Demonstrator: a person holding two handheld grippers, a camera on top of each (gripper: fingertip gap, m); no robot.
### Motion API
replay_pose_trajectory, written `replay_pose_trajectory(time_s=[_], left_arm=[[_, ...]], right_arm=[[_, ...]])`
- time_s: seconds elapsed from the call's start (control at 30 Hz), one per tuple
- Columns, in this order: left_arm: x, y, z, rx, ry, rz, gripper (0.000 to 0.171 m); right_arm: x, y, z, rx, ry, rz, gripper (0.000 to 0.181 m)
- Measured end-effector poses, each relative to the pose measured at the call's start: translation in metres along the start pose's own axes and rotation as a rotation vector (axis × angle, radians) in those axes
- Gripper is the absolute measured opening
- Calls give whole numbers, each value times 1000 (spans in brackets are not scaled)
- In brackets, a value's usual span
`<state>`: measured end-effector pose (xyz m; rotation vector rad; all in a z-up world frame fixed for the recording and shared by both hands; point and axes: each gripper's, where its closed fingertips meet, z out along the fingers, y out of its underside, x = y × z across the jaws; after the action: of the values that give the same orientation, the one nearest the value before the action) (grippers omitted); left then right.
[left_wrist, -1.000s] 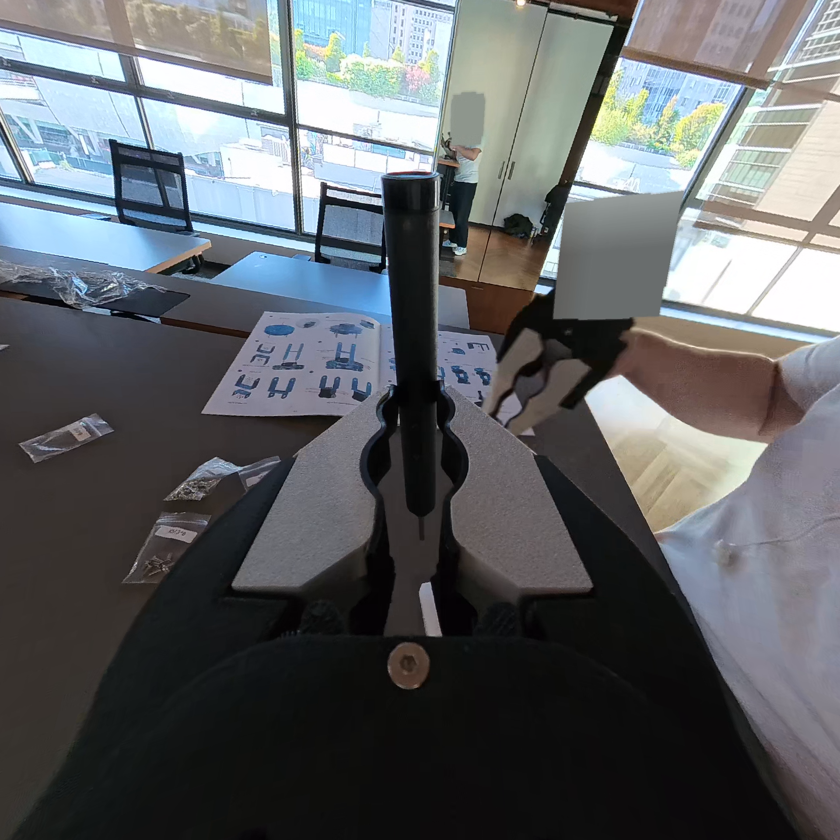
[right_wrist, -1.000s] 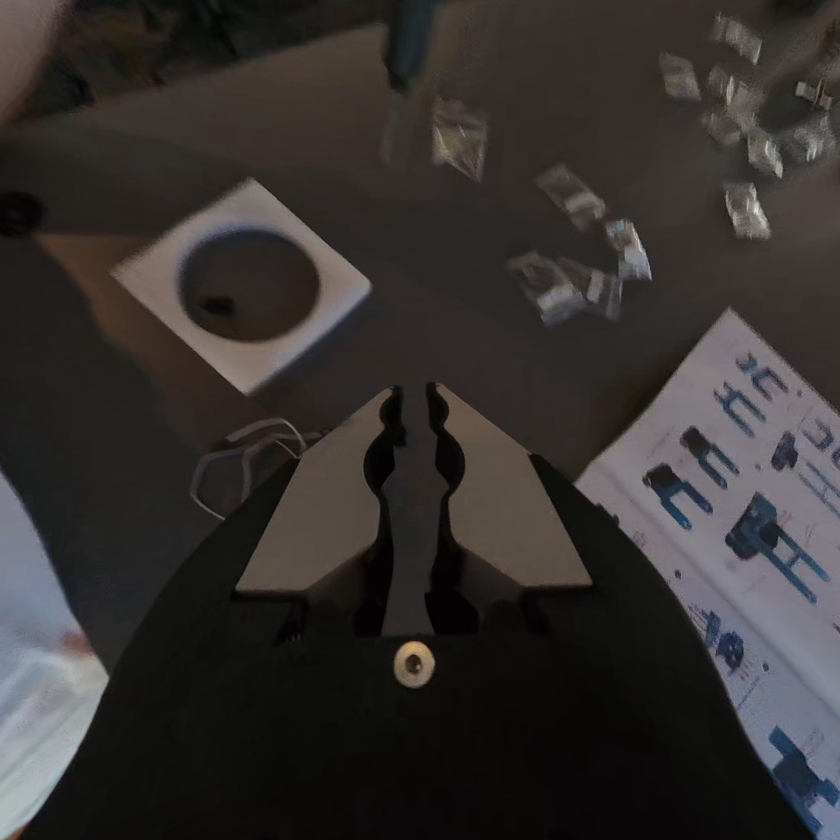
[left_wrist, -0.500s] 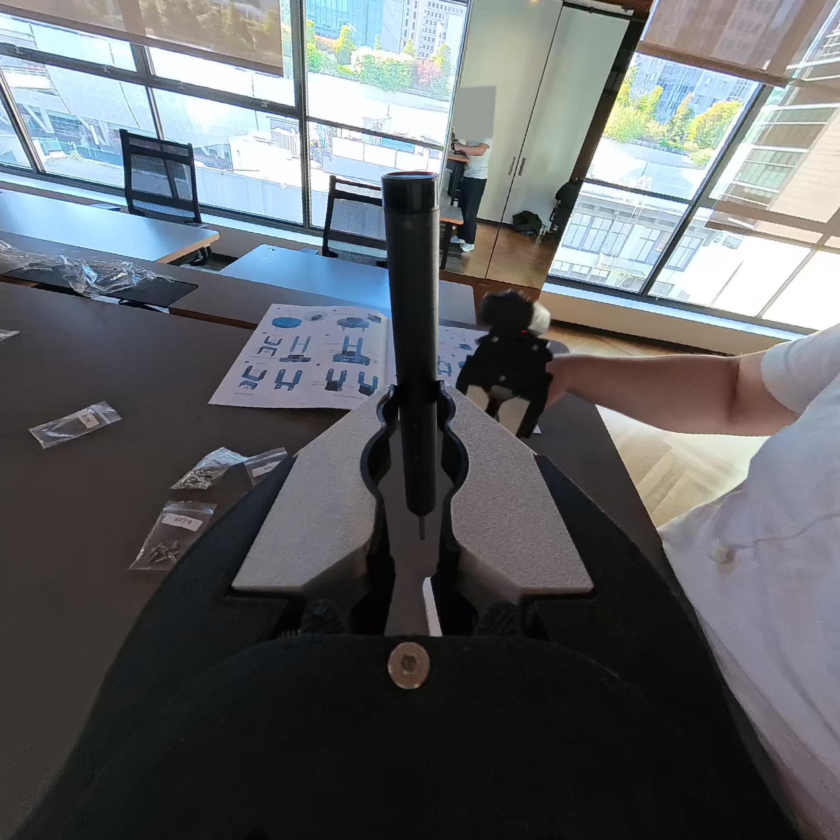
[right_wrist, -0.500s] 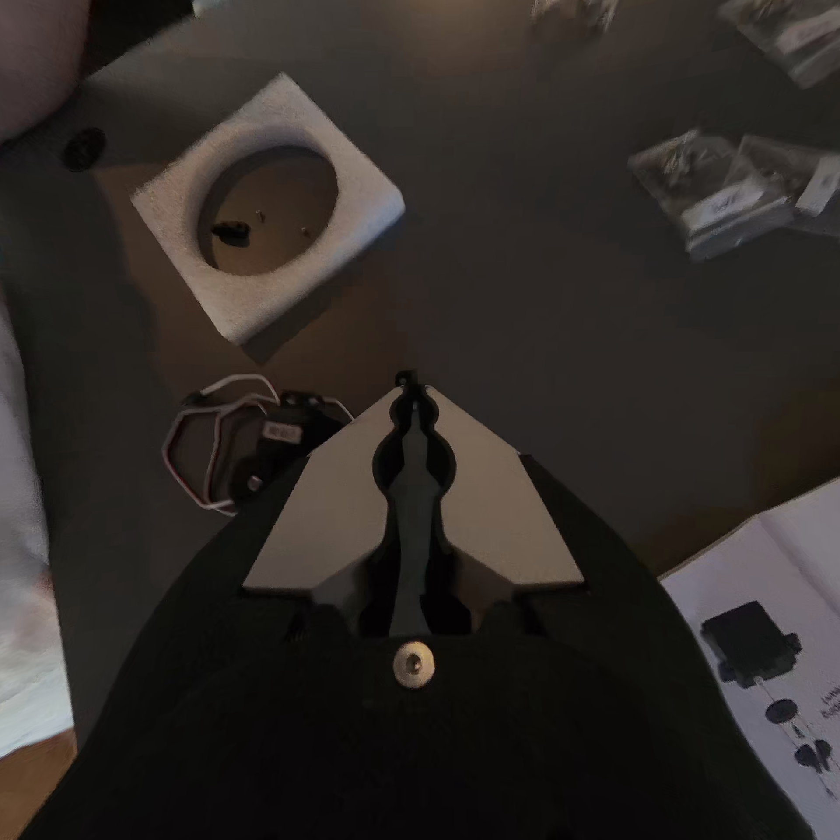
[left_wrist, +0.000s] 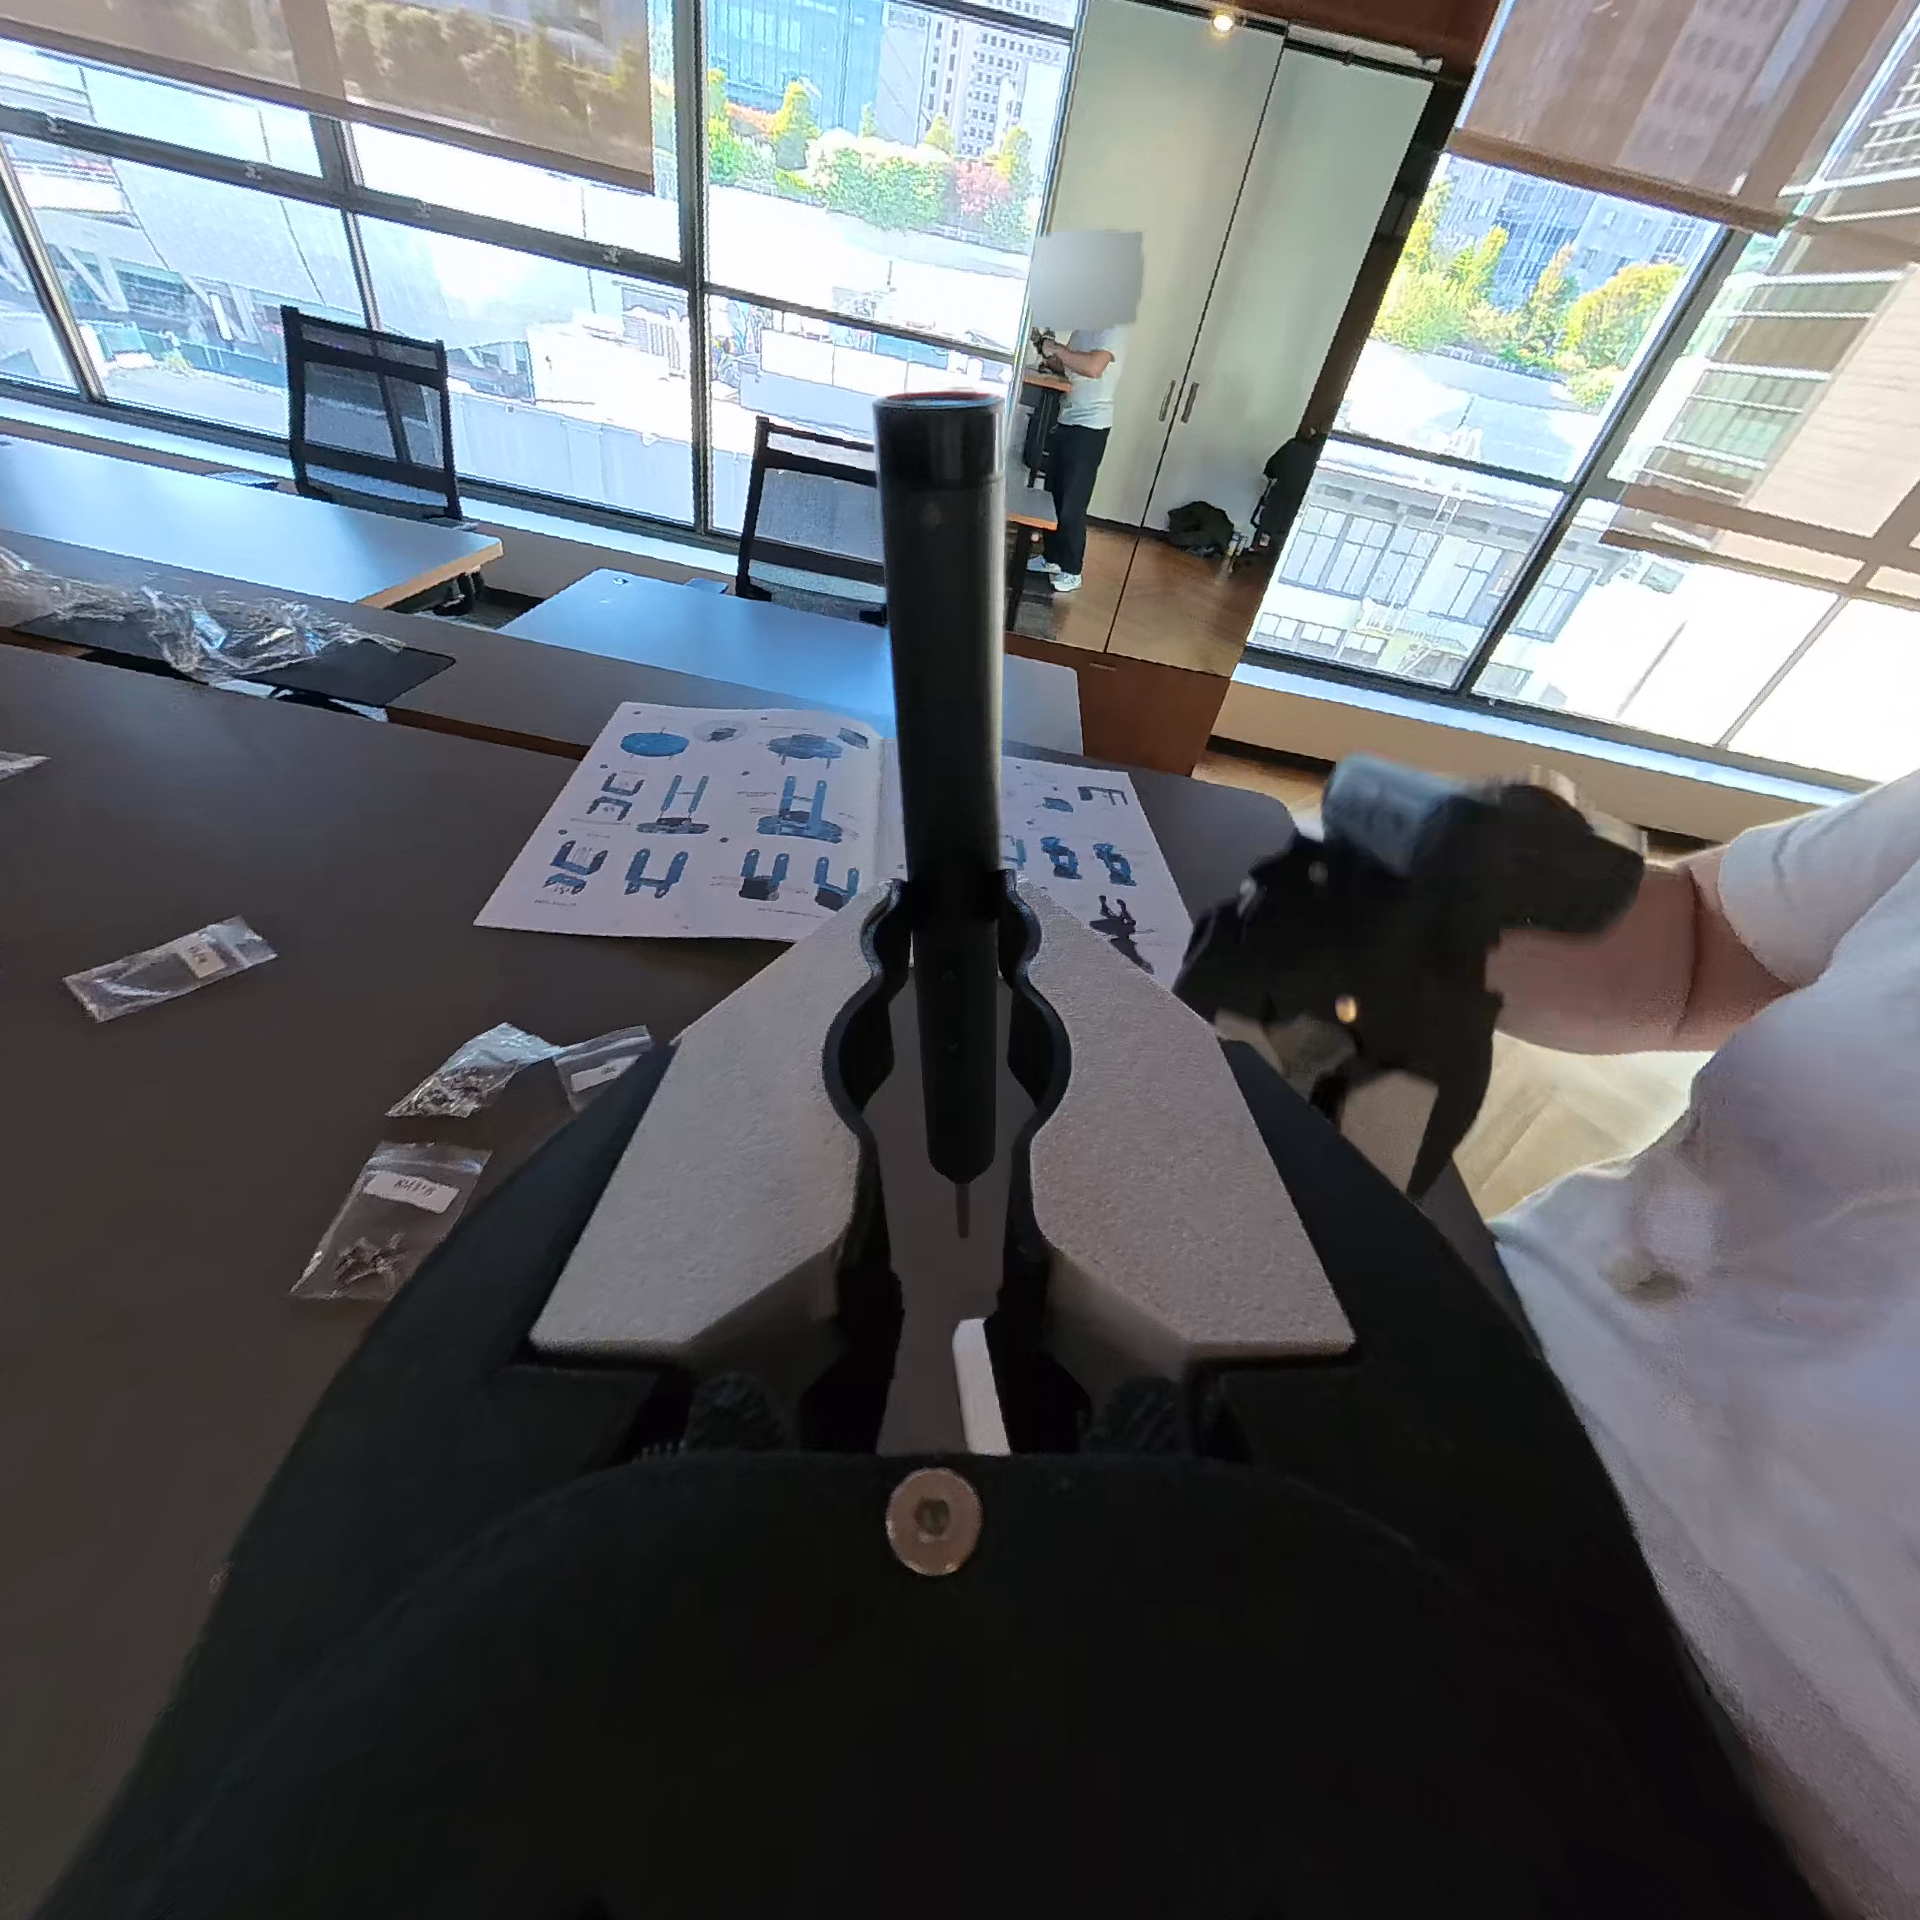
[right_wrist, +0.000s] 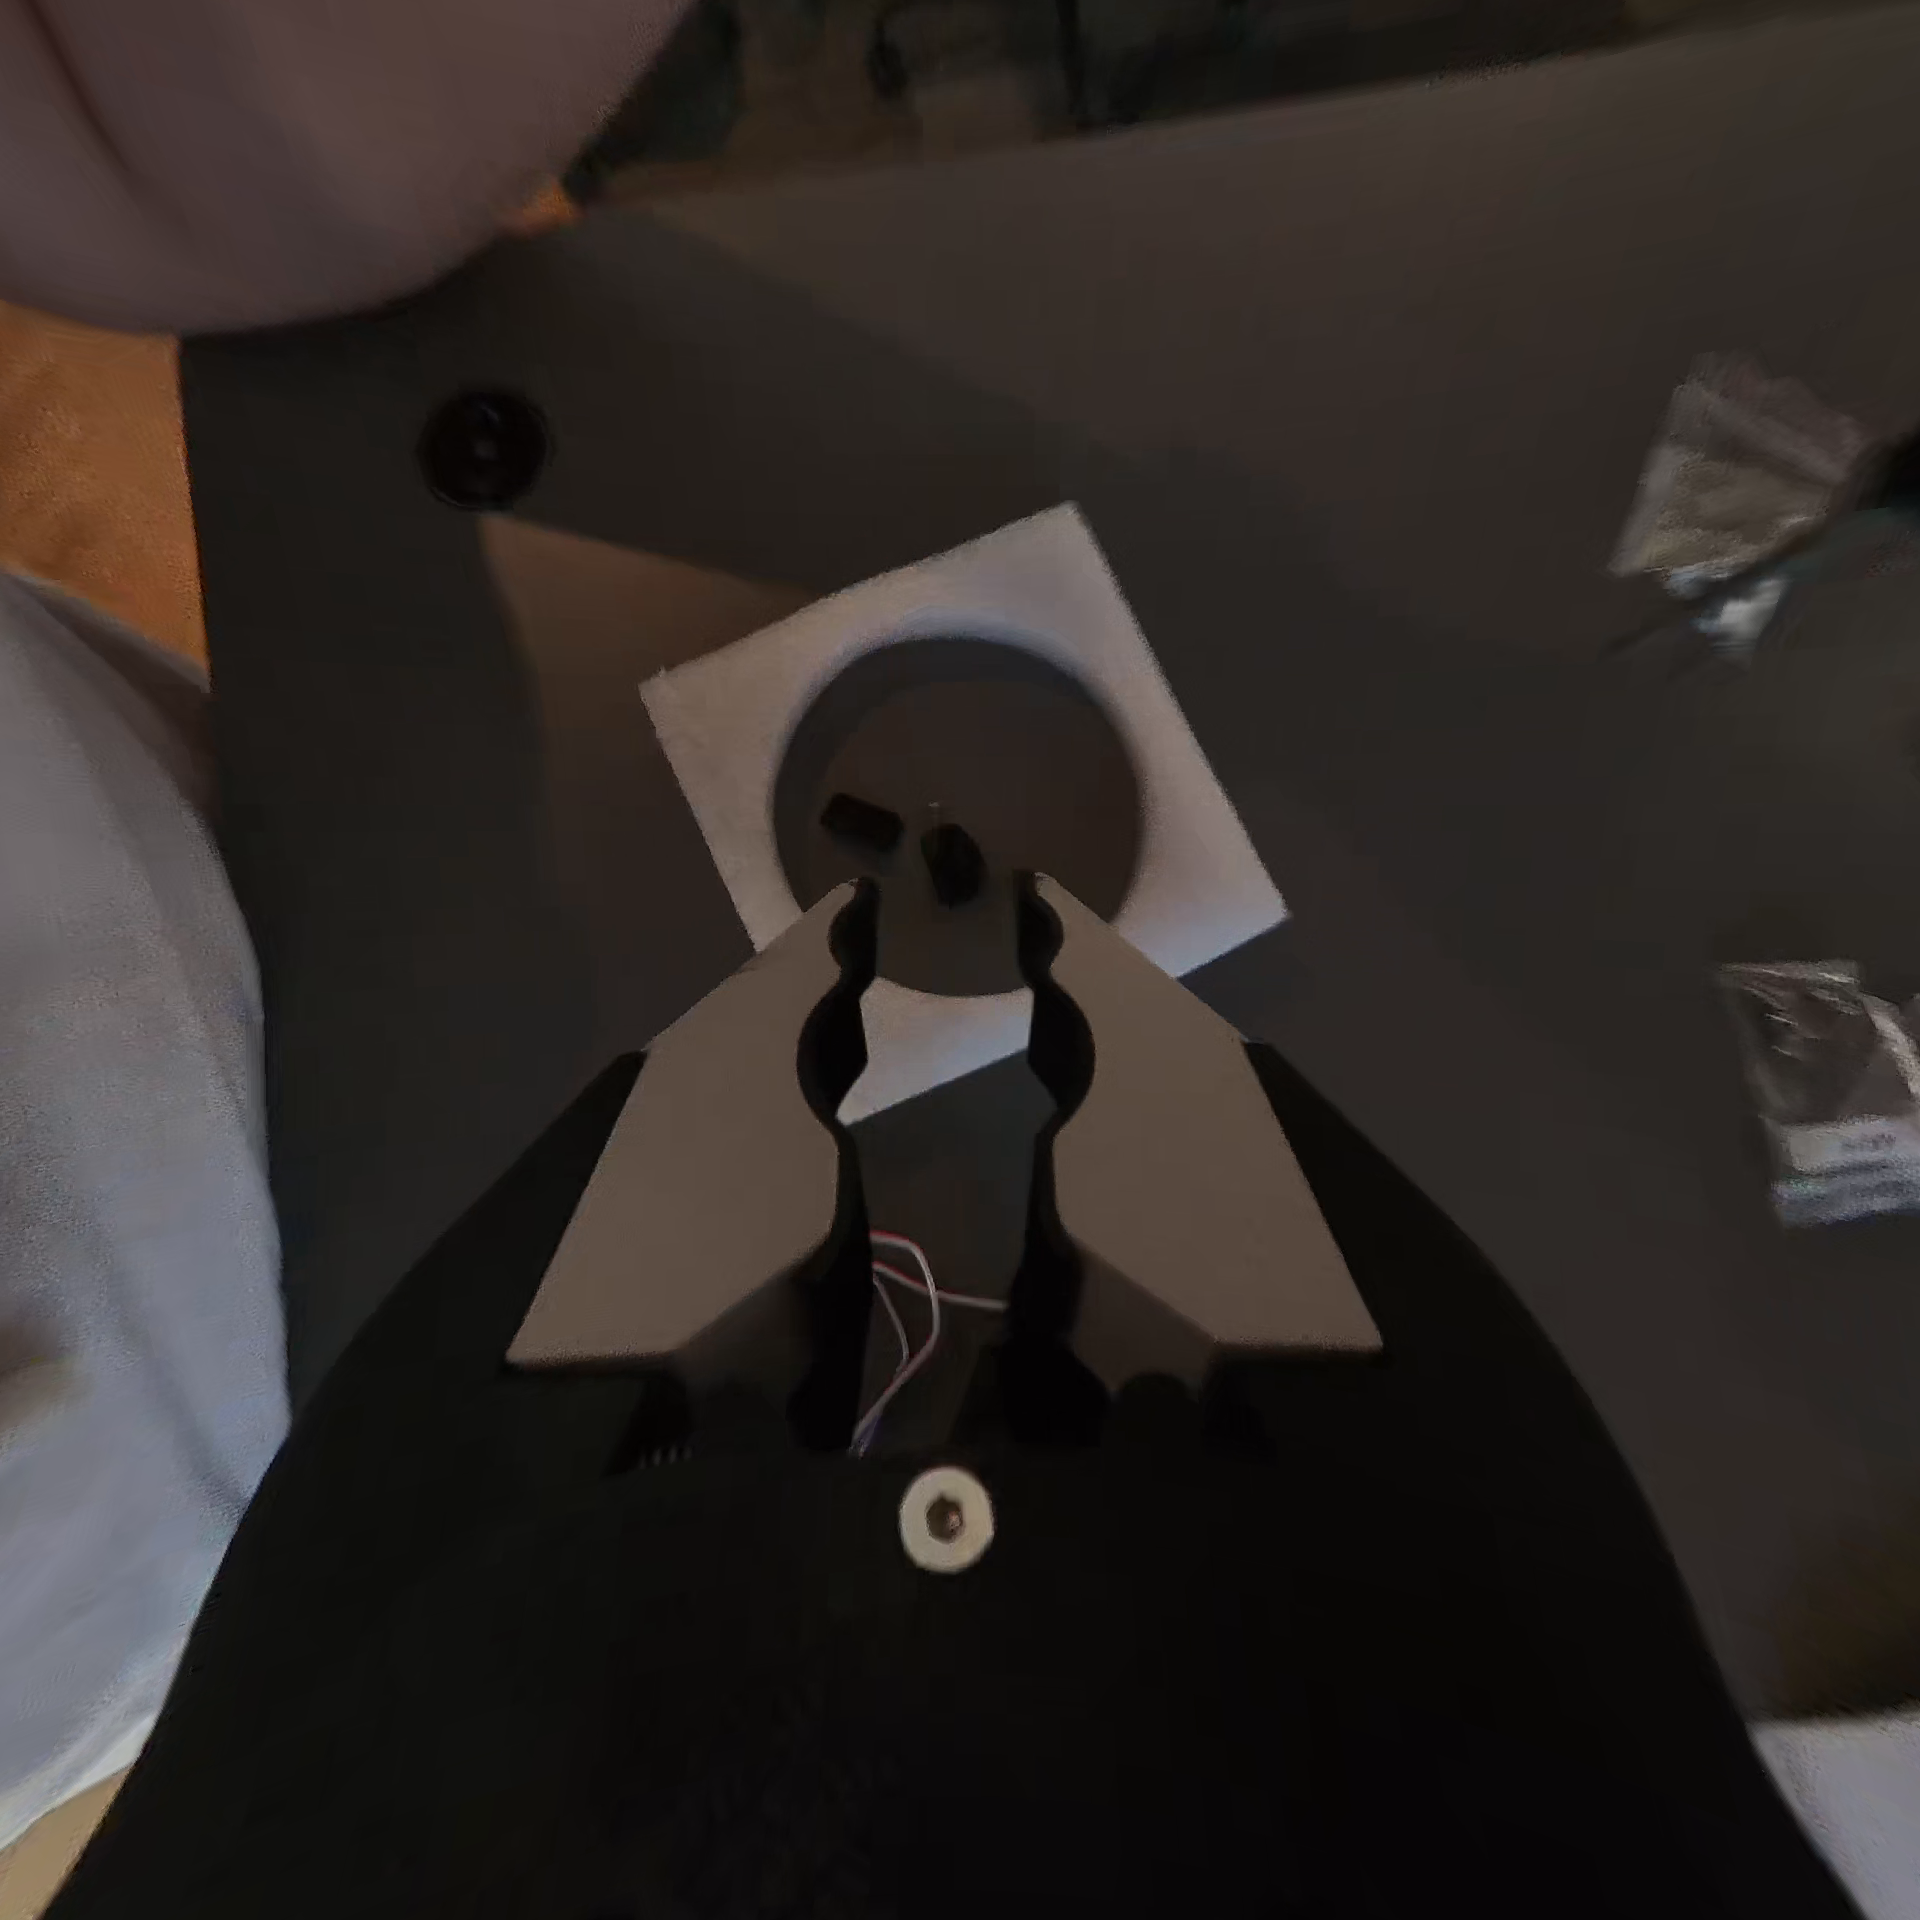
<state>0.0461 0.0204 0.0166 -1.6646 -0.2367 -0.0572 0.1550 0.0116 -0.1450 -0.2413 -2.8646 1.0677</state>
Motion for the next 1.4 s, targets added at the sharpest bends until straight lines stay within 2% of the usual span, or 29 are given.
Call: replay_pose_trajectory(time_s=[0.1,0.23,0.3,0.37,0.4,0.47,0.5,0.57,0.63,0.73,0.77,0.83,0.9,1.0,1.1,1.2,1.37,1.4], left_arm=[[10,0,11,-12,37,5,14],[32,0,31,-49,90,37,14],[50,-1,41,-61,150,58,14],[69,-2,52,-70,207,64,14],[77,-2,57,-80,233,68,15],[93,-3,66,-93,279,73,14],[101,-5,69,-96,304,71,14],[117,-9,73,-90,351,63,14],[128,-15,74,-70,383,31,14],[138,-24,74,-20,401,-33,15],[137,-27,74,5,377,-44,18],[139,-33,75,50,341,-68,39],[135,-27,83,27,249,-50,43],[126,-9,99,-47,100,47,29],[120,9,116,-118,44,110,15],[129,18,128,-142,121,74,15],[148,23,133,-150,325,-21,15],[149,24,134,-152,339,-21,15]], right_arm=[[26,-18,-50,162,100,107,33],[74,-52,-134,435,344,192,39],[81,-73,-168,560,376,166,39],[78,-89,-184,631,296,137,54],[71,-97,-189,663,207,119,60],[56,-108,-196,723,37,98,59],[49,-109,-196,715,-35,87,49],[31,-104,-196,679,-172,39,17],[22,-108,-204,722,-221,62,16],[16,-113,-213,746,-158,89,16],[19,-113,-216,745,-99,107,15],[29,-111,-220,731,57,149,15],[38,-105,-224,716,194,188,15],[43,-93,-227,703,315,242,16],[48,-81,-231,704,409,292,16],[49,-70,-231,700,433,341,16],[41,-57,-235,763,280,294,22],[41,-52,-235,775,244,304,28]])
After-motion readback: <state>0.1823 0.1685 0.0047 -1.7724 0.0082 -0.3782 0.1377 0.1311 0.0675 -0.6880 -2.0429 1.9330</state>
